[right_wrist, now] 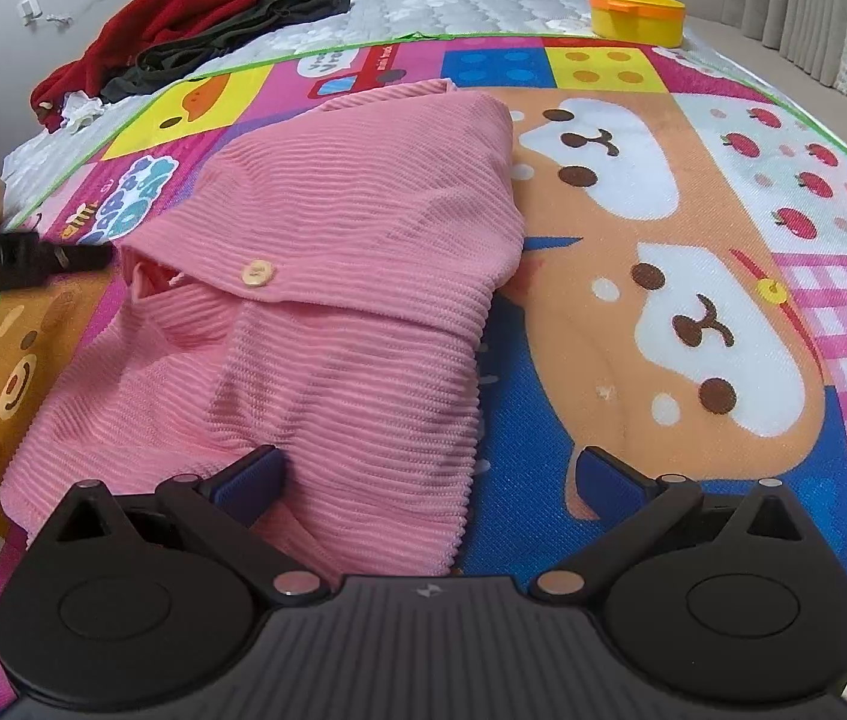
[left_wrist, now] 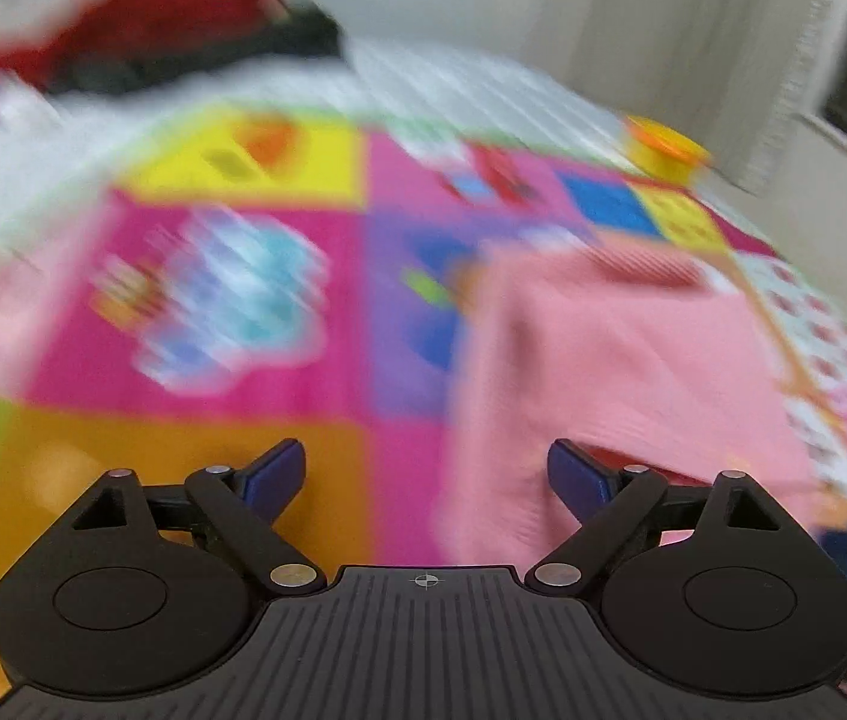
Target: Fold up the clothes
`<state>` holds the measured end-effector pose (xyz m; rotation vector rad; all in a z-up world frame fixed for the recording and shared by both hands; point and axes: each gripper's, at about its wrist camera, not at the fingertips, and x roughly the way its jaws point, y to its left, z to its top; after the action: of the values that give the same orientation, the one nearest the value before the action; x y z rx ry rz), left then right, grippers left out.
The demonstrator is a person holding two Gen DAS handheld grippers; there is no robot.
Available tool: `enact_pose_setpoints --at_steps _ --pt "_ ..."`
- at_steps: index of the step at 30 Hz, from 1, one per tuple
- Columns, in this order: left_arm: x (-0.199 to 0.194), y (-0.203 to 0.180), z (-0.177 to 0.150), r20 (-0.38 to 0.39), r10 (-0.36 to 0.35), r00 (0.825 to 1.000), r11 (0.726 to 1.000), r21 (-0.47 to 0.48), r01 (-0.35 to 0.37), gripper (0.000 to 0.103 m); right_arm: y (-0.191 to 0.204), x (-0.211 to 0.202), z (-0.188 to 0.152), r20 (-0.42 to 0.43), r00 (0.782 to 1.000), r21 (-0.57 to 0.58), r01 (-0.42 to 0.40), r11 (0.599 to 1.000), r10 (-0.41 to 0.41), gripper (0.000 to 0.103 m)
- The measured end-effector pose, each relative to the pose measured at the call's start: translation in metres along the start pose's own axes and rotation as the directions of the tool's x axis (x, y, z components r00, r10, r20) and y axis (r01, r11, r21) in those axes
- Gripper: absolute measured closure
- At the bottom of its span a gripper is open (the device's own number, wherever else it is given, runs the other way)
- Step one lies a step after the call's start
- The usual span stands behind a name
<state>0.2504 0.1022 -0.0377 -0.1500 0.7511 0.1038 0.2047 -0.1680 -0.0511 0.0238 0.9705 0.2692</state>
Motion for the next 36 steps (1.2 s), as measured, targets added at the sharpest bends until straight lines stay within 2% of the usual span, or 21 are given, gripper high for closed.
enact_pose_setpoints --at_steps 1,3,5,7,8,10,12,13,15,24,36 --pt "-0.007 0.003 0.004 0.049 0.043 0.998 0.999 0.0 -0.043 0.01 0.0 0.0 0.0 0.0 1.0 0.001 -0.001 1.0 0.001 0.0" --pt "-0.019 0.017 0.011 0.118 0.039 0.992 0.997 -0.074 -0.031 0.009 -0.001 0.0 0.0 0.0 1.0 0.002 -0.003 1.0 0.003 0.0" --pt "-0.016 0.028 0.013 0.125 -0.067 0.99 0.982 -0.169 0.088 0.007 -0.001 0.0 0.0 0.0 1.0 0.002 -0.004 1.0 0.004 0.0" --pt "-0.005 0.033 0.013 0.109 -0.191 0.976 0.945 -0.25 0.212 0.007 -0.001 0.0 0.0 0.001 1.0 0.001 -0.005 1.0 0.005 0.0" --pt "0.007 0.028 0.013 0.079 -0.234 0.969 0.932 -0.267 0.246 0.007 -0.001 0.0 0.0 0.001 1.0 0.0 -0.005 1.0 0.005 0.0" --pt "0.027 0.014 0.01 0.011 -0.24 0.971 0.942 -0.237 0.236 0.01 -0.001 0.0 0.0 0.0 1.0 -0.003 -0.004 1.0 0.004 0.0" --pt "0.036 -0.001 0.004 -0.071 -0.149 0.986 0.982 -0.128 0.139 0.013 -0.001 -0.001 0.0 0.001 1.0 -0.004 -0.003 1.0 0.003 0.0" --pt "0.039 -0.007 0.002 -0.105 -0.1 0.989 0.993 -0.067 0.093 0.013 -0.001 0.0 0.0 0.002 1.0 -0.005 -0.002 1.0 0.002 0.0" --pt "0.036 -0.011 -0.003 -0.11 -0.061 0.992 0.998 0.01 0.062 0.011 0.0 -0.001 0.0 0.003 1.0 -0.006 -0.001 1.0 0.001 0.0" --pt "0.02 -0.001 0.002 -0.082 -0.081 0.993 0.997 -0.015 0.08 0.009 0.001 -0.001 0.0 0.004 1.0 -0.005 0.001 1.0 -0.001 0.0" --pt "0.015 -0.007 0.001 -0.085 -0.115 0.99 0.993 0.022 0.117 0.008 0.001 -0.002 -0.001 0.003 1.0 -0.004 -0.001 1.0 0.001 0.0"
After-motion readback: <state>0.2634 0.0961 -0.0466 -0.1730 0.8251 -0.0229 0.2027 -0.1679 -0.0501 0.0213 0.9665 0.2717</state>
